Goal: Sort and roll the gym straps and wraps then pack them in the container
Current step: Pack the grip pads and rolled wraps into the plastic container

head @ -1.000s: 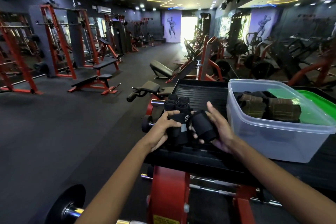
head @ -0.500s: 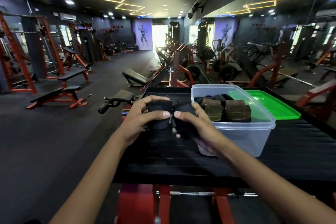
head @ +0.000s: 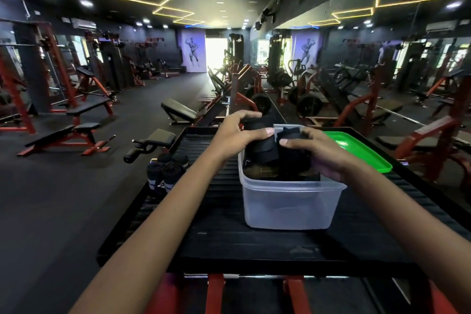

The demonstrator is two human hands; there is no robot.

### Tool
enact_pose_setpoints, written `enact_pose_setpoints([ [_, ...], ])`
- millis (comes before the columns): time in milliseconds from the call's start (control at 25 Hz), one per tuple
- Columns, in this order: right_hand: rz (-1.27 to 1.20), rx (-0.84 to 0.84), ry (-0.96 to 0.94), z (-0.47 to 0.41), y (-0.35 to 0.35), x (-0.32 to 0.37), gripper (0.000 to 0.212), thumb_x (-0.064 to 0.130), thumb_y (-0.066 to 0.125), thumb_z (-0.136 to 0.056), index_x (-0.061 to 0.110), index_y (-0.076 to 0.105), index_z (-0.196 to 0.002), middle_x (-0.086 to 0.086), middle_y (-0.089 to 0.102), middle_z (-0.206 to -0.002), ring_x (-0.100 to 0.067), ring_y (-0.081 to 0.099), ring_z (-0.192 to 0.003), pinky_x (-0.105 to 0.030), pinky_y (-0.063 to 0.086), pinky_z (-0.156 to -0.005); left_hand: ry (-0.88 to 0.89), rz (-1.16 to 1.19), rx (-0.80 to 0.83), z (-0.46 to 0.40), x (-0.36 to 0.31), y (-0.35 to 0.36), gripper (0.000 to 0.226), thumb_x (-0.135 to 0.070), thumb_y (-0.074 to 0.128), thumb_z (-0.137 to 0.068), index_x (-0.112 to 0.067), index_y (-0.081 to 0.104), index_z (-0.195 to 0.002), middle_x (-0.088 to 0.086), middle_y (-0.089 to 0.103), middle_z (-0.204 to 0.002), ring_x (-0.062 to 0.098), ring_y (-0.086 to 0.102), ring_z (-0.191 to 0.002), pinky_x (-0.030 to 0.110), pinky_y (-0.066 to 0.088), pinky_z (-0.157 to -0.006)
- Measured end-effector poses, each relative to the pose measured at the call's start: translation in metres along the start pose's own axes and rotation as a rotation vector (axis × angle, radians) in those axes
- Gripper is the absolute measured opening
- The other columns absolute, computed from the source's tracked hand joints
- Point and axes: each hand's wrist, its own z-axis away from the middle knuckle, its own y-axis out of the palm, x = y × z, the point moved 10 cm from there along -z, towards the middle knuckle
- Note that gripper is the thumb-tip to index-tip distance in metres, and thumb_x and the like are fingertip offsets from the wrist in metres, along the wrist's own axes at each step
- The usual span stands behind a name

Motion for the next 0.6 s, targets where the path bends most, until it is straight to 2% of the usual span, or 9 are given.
enact_pose_setpoints([
  [80, 0.046, 0.049, 0.066, 0.001, -0.002, -0.012, 0.011, 0.001, 0.061, -0.088, 0.004, 0.066, -0.098, -0.014, 0.071, -0.093, -0.021, 0.069, -0.080, -0.031, 0.059, -0.069, -0.019, -0.234, 0.066, -0.004, 0.011, 0.010, 0.046, -0.026, 0.085, -0.070, -0.016, 0.067, -0.110, 0.001, 0.067, -0.113, 0.015, 0.062, -0.109, 0.037, 0.049, -0.099],
  [200, 0.121, 0.042, 0.139, -0.007, -0.012, -0.024, 0.003, 0.002, 0.064, -0.087, 0.004, 0.066, -0.087, -0.012, 0.071, -0.083, -0.022, 0.068, -0.072, -0.030, 0.057, -0.067, -0.031, -0.488, 0.158, -0.003, 0.018, 0.023, 0.044, -0.029, 0.085, -0.068, -0.017, 0.066, -0.107, -0.001, 0.065, -0.110, 0.014, 0.061, -0.102, 0.027, 0.049, -0.088],
  [240, 0.188, 0.048, 0.164, -0.009, -0.013, -0.028, 0.003, 0.005, 0.068, -0.085, 0.003, 0.067, -0.087, -0.014, 0.071, -0.084, -0.025, 0.066, -0.076, -0.033, 0.054, -0.070, -0.046, -0.538, 0.176, -0.002, 0.020, 0.024, 0.044, -0.029, 0.085, -0.068, -0.017, 0.066, -0.106, 0.000, 0.065, -0.109, 0.014, 0.061, -0.099, 0.026, 0.049, -0.085],
  [360, 0.408, 0.140, 0.262, -0.012, -0.008, -0.044, 0.039, 0.017, 0.080, -0.074, -0.003, 0.066, -0.104, -0.020, 0.070, -0.101, -0.028, 0.060, -0.086, -0.039, 0.047, -0.074, -0.083, -0.685, 0.254, -0.001, 0.021, 0.033, 0.043, -0.031, 0.085, -0.068, -0.016, 0.066, -0.103, 0.000, 0.064, -0.103, 0.014, 0.060, -0.093, 0.026, 0.049, -0.078],
  [440, 0.567, 0.193, 0.262, -0.012, -0.007, -0.049, 0.020, 0.017, 0.077, -0.079, 0.005, 0.068, -0.091, -0.011, 0.071, -0.091, -0.022, 0.061, -0.082, -0.033, 0.047, -0.077, -0.092, -0.791, 0.333, -0.001, 0.021, 0.044, 0.040, -0.033, 0.084, -0.069, -0.014, 0.067, -0.099, -0.001, 0.063, -0.095, 0.012, 0.058, -0.086, 0.023, 0.045, -0.069],
  [480, 0.639, 0.215, 0.265, -0.013, -0.007, -0.050, 0.010, 0.017, 0.074, -0.082, 0.010, 0.068, -0.084, -0.005, 0.070, -0.082, -0.017, 0.060, -0.077, -0.027, 0.046, -0.073, -0.106, -0.841, 0.380, 0.000, 0.022, 0.050, 0.038, -0.033, 0.083, -0.070, -0.011, 0.067, -0.098, -0.001, 0.063, -0.090, 0.012, 0.057, -0.082, 0.023, 0.044, -0.066],
  [600, 0.783, 0.264, 0.303, -0.015, -0.004, -0.055, 0.012, 0.012, 0.067, -0.088, 0.015, 0.066, -0.076, 0.000, 0.063, -0.072, -0.012, 0.055, -0.066, -0.023, 0.043, -0.059, -0.145, -1.015, 0.557, 0.001, 0.033, 0.067, 0.036, -0.029, 0.080, -0.076, -0.009, 0.064, -0.101, -0.002, 0.060, -0.081, 0.017, 0.058, -0.081, 0.025, 0.045, -0.066],
])
